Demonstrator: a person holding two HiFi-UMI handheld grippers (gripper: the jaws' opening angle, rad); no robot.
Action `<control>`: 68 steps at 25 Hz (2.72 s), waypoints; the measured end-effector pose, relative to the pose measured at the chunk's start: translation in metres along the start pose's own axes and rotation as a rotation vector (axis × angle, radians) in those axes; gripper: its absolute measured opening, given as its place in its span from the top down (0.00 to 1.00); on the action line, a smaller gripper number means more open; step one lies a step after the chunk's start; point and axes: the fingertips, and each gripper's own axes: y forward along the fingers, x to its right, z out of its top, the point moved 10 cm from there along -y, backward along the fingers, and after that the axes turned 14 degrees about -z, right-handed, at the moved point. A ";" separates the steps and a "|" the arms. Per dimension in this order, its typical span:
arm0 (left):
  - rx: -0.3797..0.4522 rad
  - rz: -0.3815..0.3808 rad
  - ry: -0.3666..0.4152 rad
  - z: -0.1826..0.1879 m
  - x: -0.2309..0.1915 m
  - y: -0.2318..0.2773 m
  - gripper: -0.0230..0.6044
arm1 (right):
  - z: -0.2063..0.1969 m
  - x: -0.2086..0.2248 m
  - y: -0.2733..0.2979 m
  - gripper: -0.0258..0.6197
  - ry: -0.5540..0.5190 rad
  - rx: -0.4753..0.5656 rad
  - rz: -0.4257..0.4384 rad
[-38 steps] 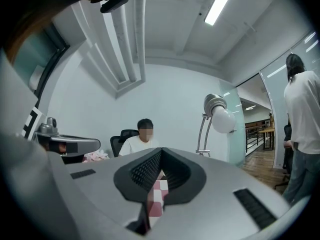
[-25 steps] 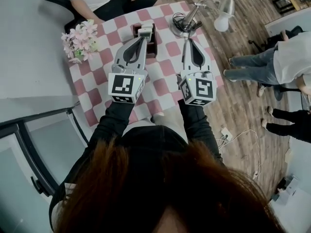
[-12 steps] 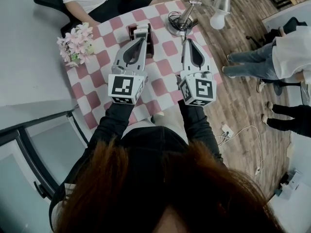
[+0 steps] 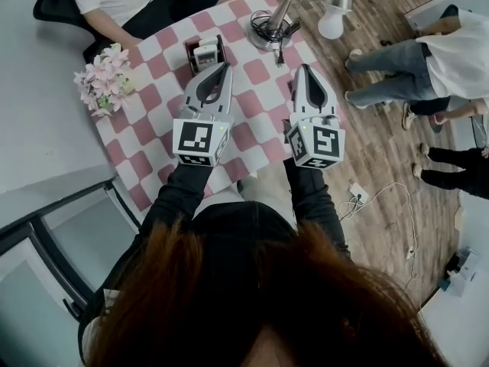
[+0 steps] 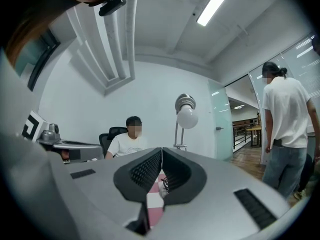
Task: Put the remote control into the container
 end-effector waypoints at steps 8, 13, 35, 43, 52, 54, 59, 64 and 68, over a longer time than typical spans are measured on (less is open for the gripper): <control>-0.027 -0.064 -0.031 -0.014 0.010 0.027 0.97 | -0.016 0.030 -0.003 0.93 -0.006 -0.057 -0.078; -0.049 -0.097 -0.047 -0.026 0.015 0.042 0.97 | -0.033 0.047 -0.001 0.93 -0.007 -0.106 -0.120; -0.141 -0.133 -0.087 -0.065 0.019 0.090 0.97 | -0.124 0.079 0.034 0.92 -0.092 -0.421 -0.063; -0.156 -0.146 -0.095 -0.072 0.020 0.099 0.97 | -0.161 0.067 0.059 0.69 -0.195 -0.599 0.040; -0.172 -0.143 -0.091 -0.074 0.016 0.095 0.97 | -0.192 0.065 0.087 0.58 -0.251 -0.811 0.098; -0.170 -0.138 -0.091 -0.074 0.015 0.095 0.97 | -0.196 0.065 0.091 0.58 -0.260 -0.833 0.097; -0.169 -0.120 -0.090 -0.073 0.009 0.090 0.97 | -0.203 0.066 0.096 0.58 -0.245 -0.889 0.096; -0.166 -0.101 -0.089 -0.072 0.004 0.085 0.97 | -0.203 0.064 0.095 0.63 -0.236 -0.890 0.101; -0.148 -0.081 -0.079 -0.068 -0.001 0.081 0.97 | -0.191 0.067 0.089 0.63 -0.214 -0.836 0.078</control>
